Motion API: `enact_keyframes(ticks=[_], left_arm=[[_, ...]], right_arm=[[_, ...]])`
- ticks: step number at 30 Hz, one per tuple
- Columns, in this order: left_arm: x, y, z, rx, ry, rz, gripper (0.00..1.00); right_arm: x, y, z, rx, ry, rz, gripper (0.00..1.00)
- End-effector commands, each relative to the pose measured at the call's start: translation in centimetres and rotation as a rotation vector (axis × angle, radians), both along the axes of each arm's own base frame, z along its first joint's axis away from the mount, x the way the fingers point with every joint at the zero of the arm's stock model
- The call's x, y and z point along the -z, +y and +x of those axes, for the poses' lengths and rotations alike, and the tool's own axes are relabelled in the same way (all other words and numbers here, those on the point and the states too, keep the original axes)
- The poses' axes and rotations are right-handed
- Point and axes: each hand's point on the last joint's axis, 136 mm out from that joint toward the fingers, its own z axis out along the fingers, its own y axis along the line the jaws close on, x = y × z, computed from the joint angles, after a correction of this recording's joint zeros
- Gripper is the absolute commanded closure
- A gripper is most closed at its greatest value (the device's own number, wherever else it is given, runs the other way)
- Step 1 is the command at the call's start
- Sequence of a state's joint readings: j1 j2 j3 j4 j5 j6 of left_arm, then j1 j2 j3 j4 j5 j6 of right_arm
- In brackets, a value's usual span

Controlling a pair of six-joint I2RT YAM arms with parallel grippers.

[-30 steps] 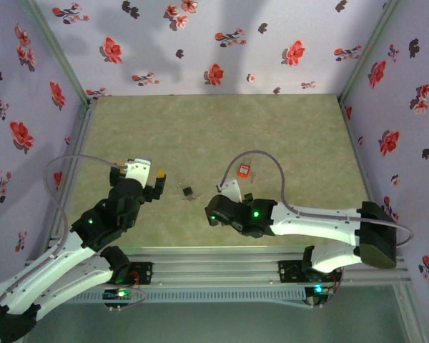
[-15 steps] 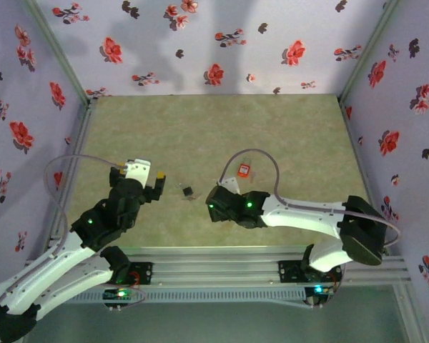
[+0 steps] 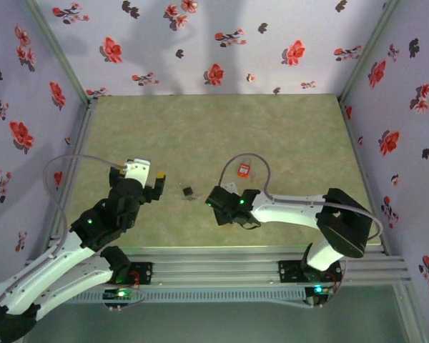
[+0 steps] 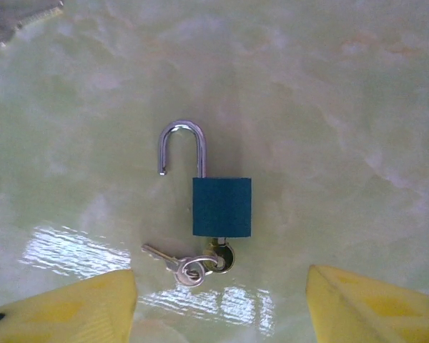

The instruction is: Lock with the key

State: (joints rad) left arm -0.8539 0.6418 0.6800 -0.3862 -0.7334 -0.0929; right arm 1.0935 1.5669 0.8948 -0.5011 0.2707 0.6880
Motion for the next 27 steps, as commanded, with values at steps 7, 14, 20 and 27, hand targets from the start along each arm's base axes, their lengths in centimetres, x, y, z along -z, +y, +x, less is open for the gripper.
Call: enact_keyframes(ticks=[7,14,20,27], left_arm=[[-1.5,0.3,-0.2,-0.016,-0.026,-0.027,0.00],[-1.4,0.3,-0.2,-0.016,-0.026,-0.025,0.00],[-1.4,0.3,-0.2,-0.015,-0.028,-0.025,0.00],[-1.4,0.3,-0.2,-0.015,-0.026,-0.023,0.00]], right_arm=[[1.3,-0.1,0.6,-0.030,0.045,-0.060,0.42],[1.8,0.1,1.2,-0.041,0.063,-0.082,0.46],[2.0,0.0,1.7,-0.039,0.073,-0.093,0.49],[2.1,0.2,2.1,-0.043,0.079,-0.101,0.53]])
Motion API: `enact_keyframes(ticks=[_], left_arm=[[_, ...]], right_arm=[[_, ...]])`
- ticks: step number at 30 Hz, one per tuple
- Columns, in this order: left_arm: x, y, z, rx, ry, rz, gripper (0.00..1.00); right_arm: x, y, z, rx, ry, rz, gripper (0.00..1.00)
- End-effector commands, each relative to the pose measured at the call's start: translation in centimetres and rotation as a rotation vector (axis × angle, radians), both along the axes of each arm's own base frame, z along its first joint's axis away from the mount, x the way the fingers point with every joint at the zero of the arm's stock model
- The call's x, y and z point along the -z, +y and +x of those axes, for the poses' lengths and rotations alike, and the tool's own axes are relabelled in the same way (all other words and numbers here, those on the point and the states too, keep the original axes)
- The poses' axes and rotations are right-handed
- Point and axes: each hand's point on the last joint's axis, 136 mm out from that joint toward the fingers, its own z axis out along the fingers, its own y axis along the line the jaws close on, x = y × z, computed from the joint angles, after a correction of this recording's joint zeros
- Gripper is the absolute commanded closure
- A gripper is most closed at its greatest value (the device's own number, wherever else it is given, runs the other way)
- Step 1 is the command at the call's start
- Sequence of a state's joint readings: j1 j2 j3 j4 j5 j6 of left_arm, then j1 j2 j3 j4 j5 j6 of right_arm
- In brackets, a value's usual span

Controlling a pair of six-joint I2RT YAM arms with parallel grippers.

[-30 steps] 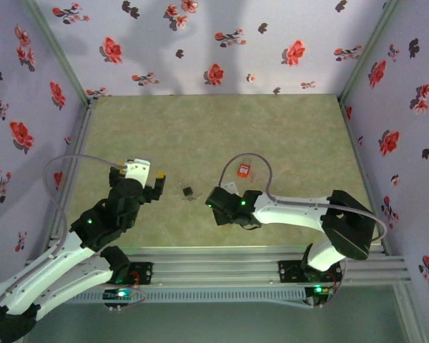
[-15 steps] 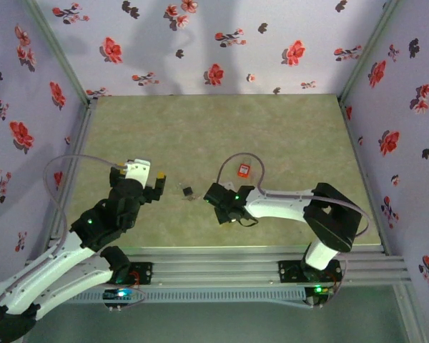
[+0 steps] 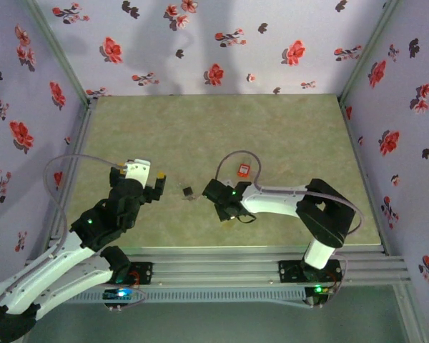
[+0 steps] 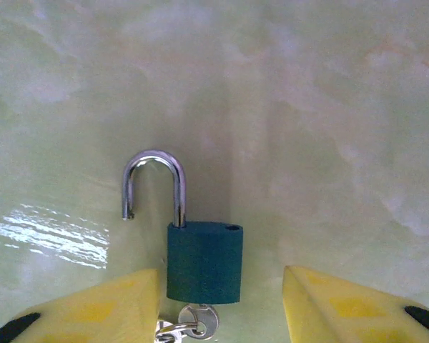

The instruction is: Lock with the key

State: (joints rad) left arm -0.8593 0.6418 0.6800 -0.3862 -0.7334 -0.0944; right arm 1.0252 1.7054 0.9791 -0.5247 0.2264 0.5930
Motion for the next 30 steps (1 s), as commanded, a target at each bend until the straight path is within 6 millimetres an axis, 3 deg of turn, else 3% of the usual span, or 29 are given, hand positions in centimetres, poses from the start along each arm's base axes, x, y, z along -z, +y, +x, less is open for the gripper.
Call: enact_keyframes(ticks=[1,16,30], left_arm=[[-1.4,0.4,-0.1,-0.019,-0.028,-0.022,0.00],[-1.4,0.4,-0.1,-0.018,-0.026,-0.020,0.00],[-1.4,0.4,-0.2,-0.018,-0.025,-0.021,0.00]], right_arm=[[0.0,0.0,0.3,-0.011,0.016,-0.023,0.53],[1.0,0.1,0.7,-0.005,0.043,-0.034,0.59],[2.6,-0.4,0.6,0.002,0.077,-0.068,0.72]])
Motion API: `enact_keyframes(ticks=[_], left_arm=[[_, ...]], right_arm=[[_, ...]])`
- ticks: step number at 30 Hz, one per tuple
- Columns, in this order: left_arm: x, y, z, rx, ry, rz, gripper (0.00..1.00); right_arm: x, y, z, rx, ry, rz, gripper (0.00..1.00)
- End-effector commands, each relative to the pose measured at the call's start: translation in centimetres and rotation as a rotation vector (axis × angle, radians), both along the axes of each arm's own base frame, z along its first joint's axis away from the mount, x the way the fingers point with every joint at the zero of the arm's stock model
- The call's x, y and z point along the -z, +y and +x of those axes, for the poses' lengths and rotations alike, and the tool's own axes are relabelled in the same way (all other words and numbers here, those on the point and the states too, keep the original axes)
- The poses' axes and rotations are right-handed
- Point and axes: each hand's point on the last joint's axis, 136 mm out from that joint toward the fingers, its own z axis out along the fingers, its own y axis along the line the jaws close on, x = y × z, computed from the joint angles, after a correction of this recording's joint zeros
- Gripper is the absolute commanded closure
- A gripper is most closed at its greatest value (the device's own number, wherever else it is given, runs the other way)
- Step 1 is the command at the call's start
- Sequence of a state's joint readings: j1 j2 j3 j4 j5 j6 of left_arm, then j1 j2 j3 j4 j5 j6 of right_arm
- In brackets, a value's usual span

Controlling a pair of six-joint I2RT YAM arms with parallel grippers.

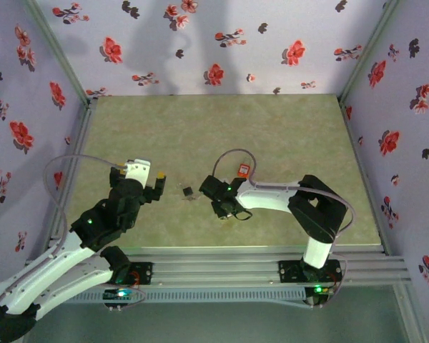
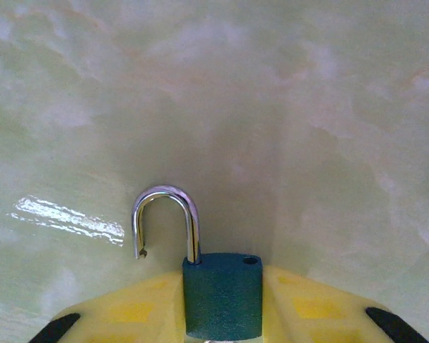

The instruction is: Lock with the key

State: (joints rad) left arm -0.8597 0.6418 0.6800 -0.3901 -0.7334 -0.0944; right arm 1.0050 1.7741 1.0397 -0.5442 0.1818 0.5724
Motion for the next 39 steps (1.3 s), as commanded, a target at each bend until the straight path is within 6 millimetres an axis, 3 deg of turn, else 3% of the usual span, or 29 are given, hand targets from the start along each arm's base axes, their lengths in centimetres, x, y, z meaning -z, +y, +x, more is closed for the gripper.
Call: enact_keyframes(ticks=[1,16,27,34,39], left_arm=[[-1.5,0.4,-0.1,-0.018,-0.027,-0.023,0.00],[-1.2,-0.5,-0.5,0.018,0.006,0.019,0.00],[-2.7,-1.5,-1.0,0.022,0.067,-0.039,0.00],[0.1,-1.4,-3.0,-0.030,0.271,-0.211,0.00],[2.2,-1.5,-4.5,-0.047,0.326,-0.471,0.00]], right_arm=[[1.8,-1.3,0.2,0.012,0.027,-0.060,0.74],[1.0,-0.9,0.6,-0.027,0.034,-0.006,0.81],[-0.4,-1.3,0.9,-0.067,0.055,0.129,0.79],[0.2,-1.8,1.0,-0.057,0.070,0.160,0.79],[0.2,-1.5,0.9,-0.057,0.071,0.188,0.80]])
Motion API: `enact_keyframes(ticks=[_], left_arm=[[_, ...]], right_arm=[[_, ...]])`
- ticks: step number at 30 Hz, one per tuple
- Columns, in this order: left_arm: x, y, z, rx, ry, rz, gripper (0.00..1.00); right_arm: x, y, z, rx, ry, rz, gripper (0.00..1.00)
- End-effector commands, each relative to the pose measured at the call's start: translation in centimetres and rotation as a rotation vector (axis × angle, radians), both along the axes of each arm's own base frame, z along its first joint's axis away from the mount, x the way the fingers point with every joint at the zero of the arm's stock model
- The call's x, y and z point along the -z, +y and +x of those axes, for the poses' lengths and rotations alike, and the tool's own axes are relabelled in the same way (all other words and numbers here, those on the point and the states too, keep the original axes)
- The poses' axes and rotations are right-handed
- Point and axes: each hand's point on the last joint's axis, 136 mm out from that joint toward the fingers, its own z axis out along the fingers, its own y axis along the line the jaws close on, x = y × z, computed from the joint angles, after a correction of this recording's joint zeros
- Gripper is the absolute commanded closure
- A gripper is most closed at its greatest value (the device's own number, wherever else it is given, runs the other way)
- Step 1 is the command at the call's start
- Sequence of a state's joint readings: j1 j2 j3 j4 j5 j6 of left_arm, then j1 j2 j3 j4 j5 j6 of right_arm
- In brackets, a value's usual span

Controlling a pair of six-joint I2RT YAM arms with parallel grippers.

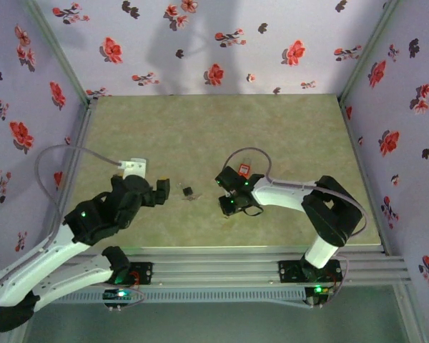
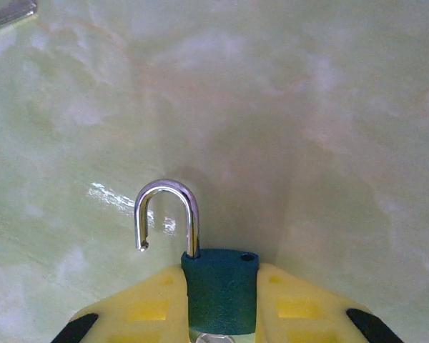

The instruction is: Lock with the key

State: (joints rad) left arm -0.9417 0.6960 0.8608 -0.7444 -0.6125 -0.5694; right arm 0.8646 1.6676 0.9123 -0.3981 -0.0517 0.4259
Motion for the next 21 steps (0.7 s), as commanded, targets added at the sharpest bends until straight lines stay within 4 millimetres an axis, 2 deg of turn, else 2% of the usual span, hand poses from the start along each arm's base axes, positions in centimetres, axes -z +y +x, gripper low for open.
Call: enact_keyframes(ticks=[1,6,15,21], left_arm=[[1.9,-0.1,-1.5,-0.050,0.085,-0.225,0.00],[3.7,-1.6,-1.9,-0.039,0.115,-0.408,0.00],[7.1,-4.2,-1.5,-0.056,0.192,-0.524,0.00],[8.5,-5.7,-1.3,-0.058,0.224,-0.615,0.00]], right_arm=[[0.8,-0.8,0.2,0.006,-0.006,-0.009,0.80],[0.5,-0.7,0.2,0.007,-0.012,0.011,0.80],[-0.8,-0.4,0.0,0.007,-0.040,0.068,0.80],[-1.5,0.0,-0.2,-0.003,-0.049,0.114,0.80]])
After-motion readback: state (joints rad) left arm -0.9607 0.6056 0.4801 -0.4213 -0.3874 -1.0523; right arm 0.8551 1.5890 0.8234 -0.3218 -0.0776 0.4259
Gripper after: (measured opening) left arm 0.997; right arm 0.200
